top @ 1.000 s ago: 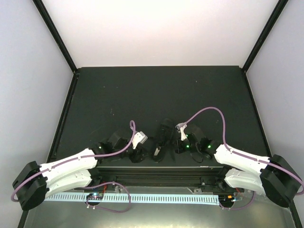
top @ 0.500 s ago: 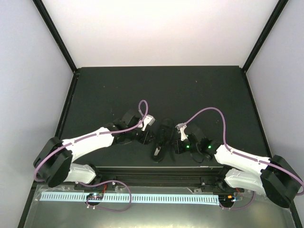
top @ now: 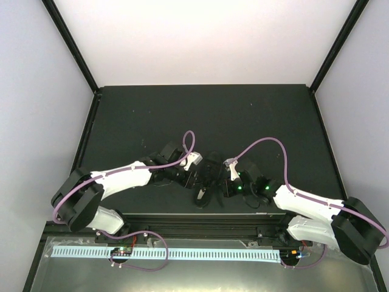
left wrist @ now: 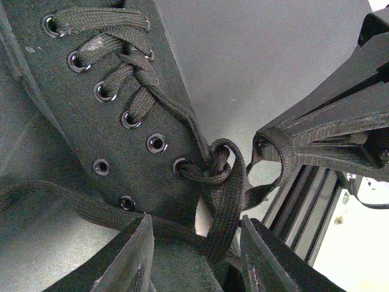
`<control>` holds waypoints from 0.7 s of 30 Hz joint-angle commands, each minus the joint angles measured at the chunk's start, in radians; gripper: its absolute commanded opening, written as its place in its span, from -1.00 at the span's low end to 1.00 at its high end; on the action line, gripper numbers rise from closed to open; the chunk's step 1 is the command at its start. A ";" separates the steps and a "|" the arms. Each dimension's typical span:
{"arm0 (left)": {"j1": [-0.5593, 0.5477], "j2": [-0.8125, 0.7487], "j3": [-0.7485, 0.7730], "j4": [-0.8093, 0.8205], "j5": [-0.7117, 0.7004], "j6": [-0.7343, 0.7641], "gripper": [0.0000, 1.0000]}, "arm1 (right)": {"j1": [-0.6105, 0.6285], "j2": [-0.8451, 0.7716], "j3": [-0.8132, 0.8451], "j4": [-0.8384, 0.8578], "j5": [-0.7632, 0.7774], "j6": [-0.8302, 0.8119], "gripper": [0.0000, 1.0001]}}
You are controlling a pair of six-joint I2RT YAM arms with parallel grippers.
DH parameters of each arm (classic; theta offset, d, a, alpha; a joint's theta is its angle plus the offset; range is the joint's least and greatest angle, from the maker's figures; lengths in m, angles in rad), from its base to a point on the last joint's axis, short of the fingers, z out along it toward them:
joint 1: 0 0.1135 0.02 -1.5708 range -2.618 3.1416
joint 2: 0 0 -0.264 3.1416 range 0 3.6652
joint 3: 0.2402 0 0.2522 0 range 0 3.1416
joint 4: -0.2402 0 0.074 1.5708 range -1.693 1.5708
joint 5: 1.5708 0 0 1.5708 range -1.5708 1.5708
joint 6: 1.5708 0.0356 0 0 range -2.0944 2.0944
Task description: Tie the shoes
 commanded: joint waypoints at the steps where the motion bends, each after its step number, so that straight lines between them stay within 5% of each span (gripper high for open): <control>1: 0.002 0.023 0.028 0.031 0.039 0.016 -0.25 | -0.003 0.003 0.013 0.026 -0.012 -0.001 -0.97; 21: 0.002 0.054 0.010 0.101 0.050 -0.003 -0.97 | -0.002 -0.016 0.056 -0.003 0.021 0.016 -0.97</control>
